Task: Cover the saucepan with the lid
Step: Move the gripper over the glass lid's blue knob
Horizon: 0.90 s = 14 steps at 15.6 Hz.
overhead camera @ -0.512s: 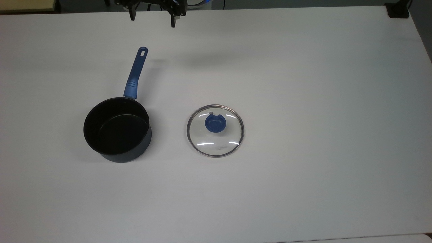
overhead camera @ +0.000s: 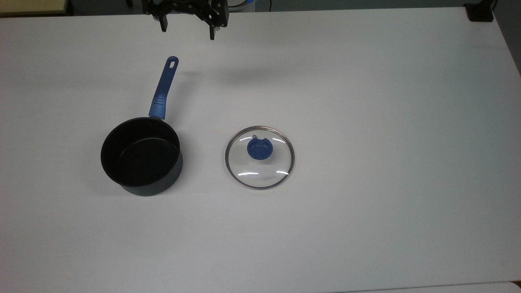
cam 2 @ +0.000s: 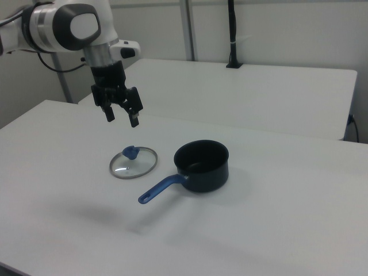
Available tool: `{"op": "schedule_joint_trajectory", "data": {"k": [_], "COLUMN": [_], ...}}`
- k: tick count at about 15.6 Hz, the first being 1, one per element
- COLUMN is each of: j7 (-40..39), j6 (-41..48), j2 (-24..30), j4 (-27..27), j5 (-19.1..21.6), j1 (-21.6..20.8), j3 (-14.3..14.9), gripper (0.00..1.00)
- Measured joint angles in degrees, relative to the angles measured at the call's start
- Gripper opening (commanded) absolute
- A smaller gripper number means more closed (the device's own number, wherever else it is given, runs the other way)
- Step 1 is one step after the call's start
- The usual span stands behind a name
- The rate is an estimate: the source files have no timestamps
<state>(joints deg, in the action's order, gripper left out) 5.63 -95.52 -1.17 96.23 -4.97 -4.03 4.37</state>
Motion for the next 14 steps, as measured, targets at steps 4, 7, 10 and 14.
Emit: {"op": "schedule_joint_trajectory", "data": {"k": [4,7,10,14], "j7": [0.00,0.00,0.03,0.05], "j6": [-3.00,-8.97,-14.51,-21.62], "j2": [-1.86,-5.19,-9.47,-14.59], "j4": [0.04,0.16,0.21,0.19], "j5": [0.00,0.08,1.06,2.36], "j1": [-0.10,-1.22,-2.80,-5.02], "j3": [-0.13,-0.18,-0.23,-0.41], "gripper": [1.00,1.00,1.00,1.00]}}
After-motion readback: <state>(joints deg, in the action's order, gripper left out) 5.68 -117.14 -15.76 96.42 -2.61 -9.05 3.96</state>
